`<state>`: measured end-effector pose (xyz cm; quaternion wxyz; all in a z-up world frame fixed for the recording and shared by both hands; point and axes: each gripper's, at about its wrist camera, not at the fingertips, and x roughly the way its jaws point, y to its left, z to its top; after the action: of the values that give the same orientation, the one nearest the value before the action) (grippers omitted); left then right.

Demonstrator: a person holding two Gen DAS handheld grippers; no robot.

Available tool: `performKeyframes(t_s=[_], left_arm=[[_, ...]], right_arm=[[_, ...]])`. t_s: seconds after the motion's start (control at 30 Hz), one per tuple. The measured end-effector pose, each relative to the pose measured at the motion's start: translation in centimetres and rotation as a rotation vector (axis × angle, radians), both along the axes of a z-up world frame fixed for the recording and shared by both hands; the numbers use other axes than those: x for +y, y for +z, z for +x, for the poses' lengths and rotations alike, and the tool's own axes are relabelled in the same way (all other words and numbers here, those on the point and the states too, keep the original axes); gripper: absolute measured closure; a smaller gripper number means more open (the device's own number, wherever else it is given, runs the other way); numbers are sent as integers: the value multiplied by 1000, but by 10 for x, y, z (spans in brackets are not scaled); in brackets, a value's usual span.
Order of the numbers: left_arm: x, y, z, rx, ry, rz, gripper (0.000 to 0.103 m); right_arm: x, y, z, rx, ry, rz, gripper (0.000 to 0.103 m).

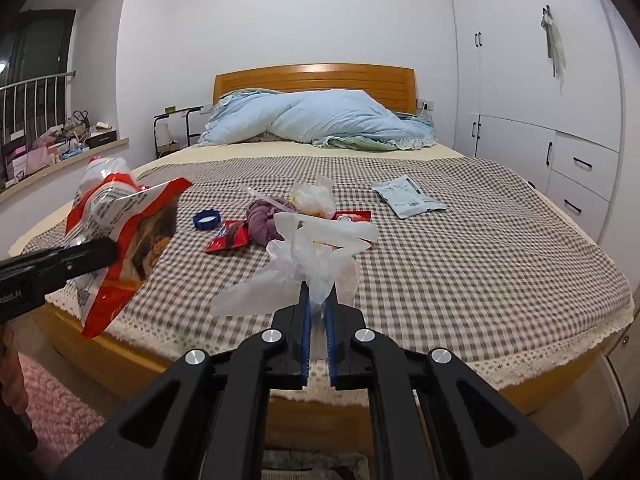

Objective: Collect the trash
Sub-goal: 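Carry the wrapper with the left tool while the right tool carries the glove down to the bin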

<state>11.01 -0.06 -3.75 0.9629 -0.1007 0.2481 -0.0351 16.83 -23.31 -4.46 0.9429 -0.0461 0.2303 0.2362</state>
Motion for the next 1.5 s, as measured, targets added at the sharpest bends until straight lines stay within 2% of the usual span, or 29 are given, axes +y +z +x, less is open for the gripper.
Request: performKeyframes(t_s=[0.33,0.73,1.5], left_arm=[[-17,0,-19,0,-28,20,85],[-25,-16,-31,52,-56,40,85],[-56,-71,-48,192,-145,75,85]], right_arm=[[-14,-9,-19,29,4,-12,96],[-22,-22,-34,75,14,-27,96],[-34,-59,-56,177,21,-67,96]])
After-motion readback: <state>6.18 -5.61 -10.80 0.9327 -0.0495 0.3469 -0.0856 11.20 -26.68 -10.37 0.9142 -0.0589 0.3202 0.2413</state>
